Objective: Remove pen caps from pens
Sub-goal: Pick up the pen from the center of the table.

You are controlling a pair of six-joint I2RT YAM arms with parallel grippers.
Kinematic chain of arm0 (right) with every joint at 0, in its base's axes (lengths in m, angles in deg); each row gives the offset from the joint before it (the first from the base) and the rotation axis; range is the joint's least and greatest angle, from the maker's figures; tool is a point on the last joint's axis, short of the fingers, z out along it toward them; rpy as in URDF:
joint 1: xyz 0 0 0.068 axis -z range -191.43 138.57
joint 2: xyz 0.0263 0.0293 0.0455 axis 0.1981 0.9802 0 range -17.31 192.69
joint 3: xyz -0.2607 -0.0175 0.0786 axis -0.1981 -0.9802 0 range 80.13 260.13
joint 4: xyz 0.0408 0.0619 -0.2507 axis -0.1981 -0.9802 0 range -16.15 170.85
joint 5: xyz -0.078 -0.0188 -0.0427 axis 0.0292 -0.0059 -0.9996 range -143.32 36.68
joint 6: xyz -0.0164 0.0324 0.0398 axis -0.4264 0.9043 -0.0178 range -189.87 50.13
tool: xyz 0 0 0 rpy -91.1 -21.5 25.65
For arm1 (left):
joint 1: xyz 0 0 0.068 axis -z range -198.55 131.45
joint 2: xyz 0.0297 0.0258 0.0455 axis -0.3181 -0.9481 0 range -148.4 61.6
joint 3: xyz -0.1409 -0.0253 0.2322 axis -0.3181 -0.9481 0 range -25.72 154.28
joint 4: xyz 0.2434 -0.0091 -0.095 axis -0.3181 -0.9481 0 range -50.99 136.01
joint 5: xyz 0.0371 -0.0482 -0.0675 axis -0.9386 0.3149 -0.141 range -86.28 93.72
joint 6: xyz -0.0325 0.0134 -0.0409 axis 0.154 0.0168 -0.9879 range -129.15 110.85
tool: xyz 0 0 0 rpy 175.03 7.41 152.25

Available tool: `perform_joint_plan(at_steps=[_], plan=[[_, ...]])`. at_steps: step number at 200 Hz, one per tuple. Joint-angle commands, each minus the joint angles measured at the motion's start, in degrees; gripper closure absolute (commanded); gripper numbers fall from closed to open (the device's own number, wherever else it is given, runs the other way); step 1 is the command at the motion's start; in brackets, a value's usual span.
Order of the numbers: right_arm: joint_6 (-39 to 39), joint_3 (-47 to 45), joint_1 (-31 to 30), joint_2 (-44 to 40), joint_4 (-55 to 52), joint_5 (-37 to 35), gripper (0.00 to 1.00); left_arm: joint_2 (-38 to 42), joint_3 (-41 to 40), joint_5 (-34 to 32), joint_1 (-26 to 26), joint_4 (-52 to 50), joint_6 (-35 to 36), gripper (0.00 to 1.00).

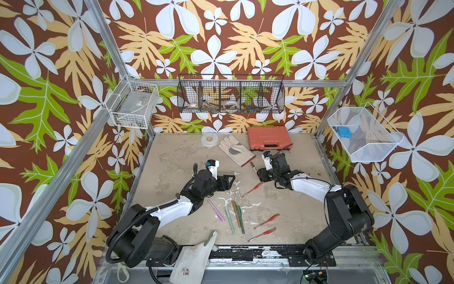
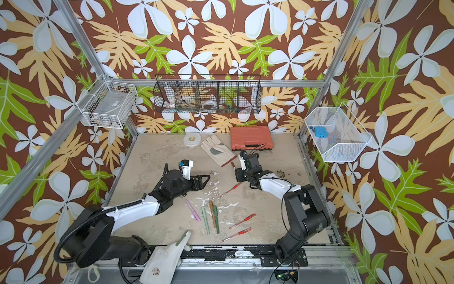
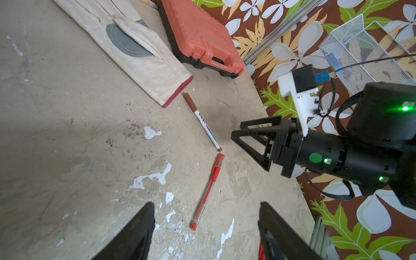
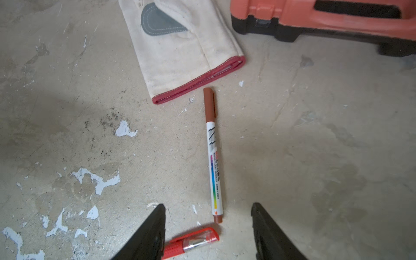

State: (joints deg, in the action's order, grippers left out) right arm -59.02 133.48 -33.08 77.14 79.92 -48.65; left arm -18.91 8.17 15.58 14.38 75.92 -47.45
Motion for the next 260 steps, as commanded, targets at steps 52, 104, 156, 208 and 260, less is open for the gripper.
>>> perform_joint_plan(at_steps=[52,104,156,208,260], plan=[[-2.58,3.03,0.12,7.61,-1.78,-2.04,0.5,-2.37,-4.33,2.66,0.94,9.66,1.38,0.28],[-3.25,3.61,-0.49,8.79,-1.73,-2.7,0.6,-2.84,-4.71,4.27,0.92,10.95,1.07,0.28],[-3.54,3.79,-0.82,9.07,-1.71,-2.72,0.67,-4.24,-4.21,4.84,1.02,11.31,1.29,0.27],[-3.98,4.31,-0.84,10.55,-1.97,-2.04,0.74,-4.96,-4.17,4.91,0.99,11.66,1.2,0.27],[-4.17,4.73,-0.85,11.52,-2.21,-0.98,0.81,-6.73,-3.98,5.36,0.91,12.47,0.84,0.27]])
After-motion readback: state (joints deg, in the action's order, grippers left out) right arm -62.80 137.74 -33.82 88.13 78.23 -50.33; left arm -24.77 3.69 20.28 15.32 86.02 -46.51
